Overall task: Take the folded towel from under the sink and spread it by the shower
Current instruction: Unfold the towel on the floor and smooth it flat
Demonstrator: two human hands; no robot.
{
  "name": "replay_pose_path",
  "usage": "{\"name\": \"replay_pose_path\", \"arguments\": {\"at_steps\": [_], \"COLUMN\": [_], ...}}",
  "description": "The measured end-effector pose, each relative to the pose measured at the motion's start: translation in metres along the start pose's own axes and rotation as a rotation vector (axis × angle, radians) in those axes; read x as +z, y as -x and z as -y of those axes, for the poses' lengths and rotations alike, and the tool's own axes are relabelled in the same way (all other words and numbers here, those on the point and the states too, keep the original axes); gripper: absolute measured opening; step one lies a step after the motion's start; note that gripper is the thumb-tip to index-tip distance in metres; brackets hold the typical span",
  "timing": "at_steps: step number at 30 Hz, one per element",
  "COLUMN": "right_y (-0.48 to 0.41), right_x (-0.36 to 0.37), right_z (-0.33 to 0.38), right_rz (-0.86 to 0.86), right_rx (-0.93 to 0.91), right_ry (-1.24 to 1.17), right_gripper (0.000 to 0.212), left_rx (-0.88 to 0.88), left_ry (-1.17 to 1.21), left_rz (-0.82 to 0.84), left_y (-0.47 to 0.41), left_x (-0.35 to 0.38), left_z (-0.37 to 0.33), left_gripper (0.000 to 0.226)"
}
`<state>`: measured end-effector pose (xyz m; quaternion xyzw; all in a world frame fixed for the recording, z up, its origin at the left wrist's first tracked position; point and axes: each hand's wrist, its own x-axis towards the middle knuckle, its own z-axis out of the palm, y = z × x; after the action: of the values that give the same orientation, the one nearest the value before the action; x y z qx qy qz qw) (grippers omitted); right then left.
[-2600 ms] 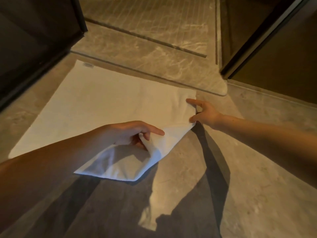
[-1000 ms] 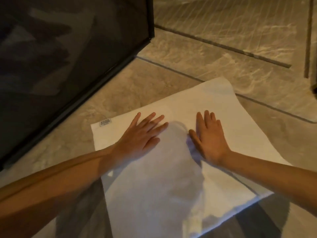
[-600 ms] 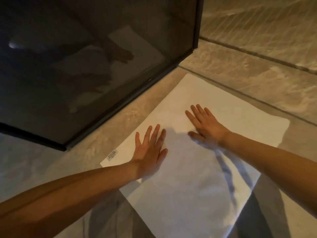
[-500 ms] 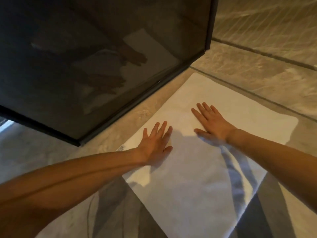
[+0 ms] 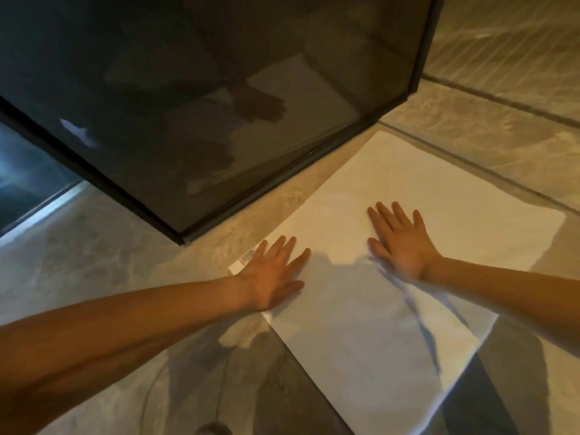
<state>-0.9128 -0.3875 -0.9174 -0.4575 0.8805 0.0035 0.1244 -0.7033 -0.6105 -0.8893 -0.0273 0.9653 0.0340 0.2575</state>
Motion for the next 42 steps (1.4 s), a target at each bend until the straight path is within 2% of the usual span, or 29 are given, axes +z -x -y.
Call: {"name": "replay_pose_path", "arguments": {"at_steps": [5,11,17,25,27,32,38,42], "right_y": [0.004,-0.018,-0.021,-0.019,-0.018,-0.016,-0.016,-0.016], "right_x": [0.016,0.019,0.023,0.015,0.014,0.010,0.009,0.011], "right_z": [0.003,0.010,0.006,0.011,0.012,0.015,0.016,0.014], "right_rz": [0.008,-0.015,-0.023,0.005,0.012,0.028,0.027,0.029], "right_rx": [-0.009,-0.003,-0.003,0.004,0.006,0.017,0.021,0.020], "right_ry": [0.029,0.077,0.086,0.092,0.091,0.123,0.117,0.127], "right_gripper": [0.069,0.073,0.072,0.075,0.075,0.073,0.067,0.074], "left_rx": [0.005,0.020,-0.196,-0.099,-0.089,-0.192,-0.273,-0.210], "left_ry": [-0.010,0.023,0.171,0.278,0.335,0.483,0.439,0.331], "left_rz": [-0.089,-0.128,-0.237,-0.397,-0.389,-0.398,-0.323,-0.363], "left_y": [-0.002,-0.001,0.008,0.011,0.013,0.005,-0.001,0.000], "left_x": [0.027,0.012,0.013,0.006,0.009,0.008,0.007,0.006], "left_z": [0.005,0.042,0.071,0.084,0.082,0.079,0.081,0.083], "left_gripper": [0.071,0.070,0.068,0.062,0.061,0.057,0.054,0.051]}}
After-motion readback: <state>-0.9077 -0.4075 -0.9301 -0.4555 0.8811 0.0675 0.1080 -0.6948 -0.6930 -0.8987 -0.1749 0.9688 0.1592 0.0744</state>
